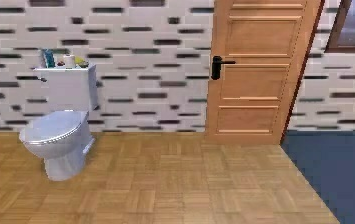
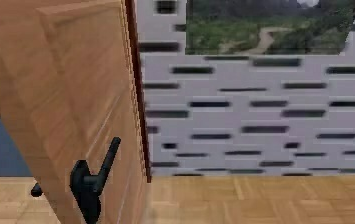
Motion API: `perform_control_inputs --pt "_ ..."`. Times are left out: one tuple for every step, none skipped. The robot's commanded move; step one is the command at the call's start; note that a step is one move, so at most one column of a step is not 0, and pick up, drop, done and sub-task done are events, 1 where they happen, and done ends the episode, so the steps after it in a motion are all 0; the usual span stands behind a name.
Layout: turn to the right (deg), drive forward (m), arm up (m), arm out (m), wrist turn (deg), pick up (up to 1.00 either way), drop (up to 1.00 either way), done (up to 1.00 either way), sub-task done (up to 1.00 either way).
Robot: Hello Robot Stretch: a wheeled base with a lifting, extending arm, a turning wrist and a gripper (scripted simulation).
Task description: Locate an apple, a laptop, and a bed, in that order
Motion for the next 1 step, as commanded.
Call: perform_control_inputs --pt "15.0 0.00 0.00 0.00 0.0 0.00 0.00 0.00 0.00"
